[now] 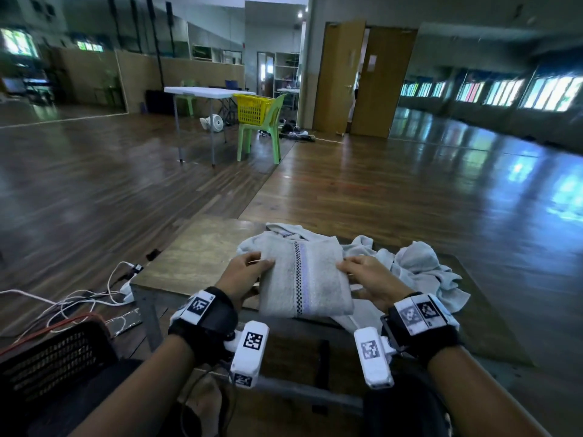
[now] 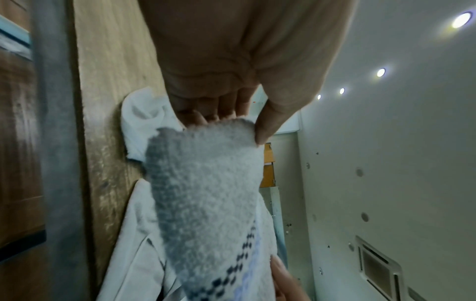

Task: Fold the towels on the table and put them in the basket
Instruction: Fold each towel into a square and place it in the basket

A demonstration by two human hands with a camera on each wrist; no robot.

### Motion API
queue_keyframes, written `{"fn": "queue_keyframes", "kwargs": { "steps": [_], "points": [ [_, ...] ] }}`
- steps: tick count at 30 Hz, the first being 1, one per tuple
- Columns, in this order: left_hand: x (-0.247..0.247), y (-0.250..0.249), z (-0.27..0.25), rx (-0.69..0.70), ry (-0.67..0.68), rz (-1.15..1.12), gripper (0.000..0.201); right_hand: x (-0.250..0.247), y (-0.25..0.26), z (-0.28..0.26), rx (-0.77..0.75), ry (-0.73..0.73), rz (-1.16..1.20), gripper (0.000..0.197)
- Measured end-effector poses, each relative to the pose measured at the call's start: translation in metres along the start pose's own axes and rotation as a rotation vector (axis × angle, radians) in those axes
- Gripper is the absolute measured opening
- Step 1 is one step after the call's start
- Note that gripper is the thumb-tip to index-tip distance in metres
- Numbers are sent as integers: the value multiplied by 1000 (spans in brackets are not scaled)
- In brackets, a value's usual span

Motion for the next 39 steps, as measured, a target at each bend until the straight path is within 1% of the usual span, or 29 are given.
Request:
{"fn": "queue_keyframes", "kwargs": {
  "steps": [1, 2, 5, 7, 11, 15, 18, 22, 24, 26, 29, 31, 34, 35, 37, 38, 39],
  "points": [
    [-2, -9, -5, 14, -3, -8, 9, 2, 7, -3, -17, 8, -3, 20],
    [-5, -17, -10, 22, -3, -15, 6, 6, 14, -6, -34, 16, -10, 23],
    [-20, -31, -24, 34, -25, -26, 13, 19, 30, -9, -81, 35, -40, 20],
    [-36, -37, -33, 43, -68, -14, 15, 33, 38, -8, -96, 64, -54, 20],
    [-75, -43, -55, 95, -169, 15, 20, 73, 54, -1, -117, 165, -65, 12],
    [-126, -46, -81, 123, -315, -3, 23, 129, 73, 5, -170, 298, -86, 12],
    [-169, -44, -102, 125, -431, 1, 30, 177, 88, 8, -204, 394, -119, 12],
    [-222, -34, -139, 136, -584, -44, 25, 246, 103, 6, -264, 527, -206, 14],
    [-248, -27, -156, 139, -663, -68, 28, 279, 107, 2, -269, 586, -246, 18],
    [-273, -17, -172, 126, -738, -69, 28, 315, 108, 0, -273, 649, -283, 15],
    [-308, 1, -188, 99, -840, -42, 24, 364, 100, 1, -287, 719, -355, 10],
    [-331, 16, -193, 71, -893, -19, 23, 396, 86, 5, -246, 759, -384, 11],
    [-363, 49, -193, -12, -955, -13, 23, 443, 55, 18, -158, 801, -433, 9],
    [-374, 61, -191, -39, -970, -18, 24, 458, 45, 23, -141, 810, -464, 11],
    [-400, 90, -182, -105, -1005, -4, 41, 489, 22, 39, -107, 809, -524, 17],
    [-414, 105, -176, -147, -1010, 2, 44, 507, 8, 52, -92, 804, -552, 15],
    [-426, 117, -168, -184, -1005, 7, 41, 525, -6, 64, -81, 808, -575, 11]
  ]
}}
Point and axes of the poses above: each hand's wrist, its own z-axis towards the middle knuckle, its own x-axis out of the palm, y = z × x, the point moved 7 cm from there along z, towards the middle knuckle, and after that the axes turned 14 degrees about -z, right-handed, at the moved point
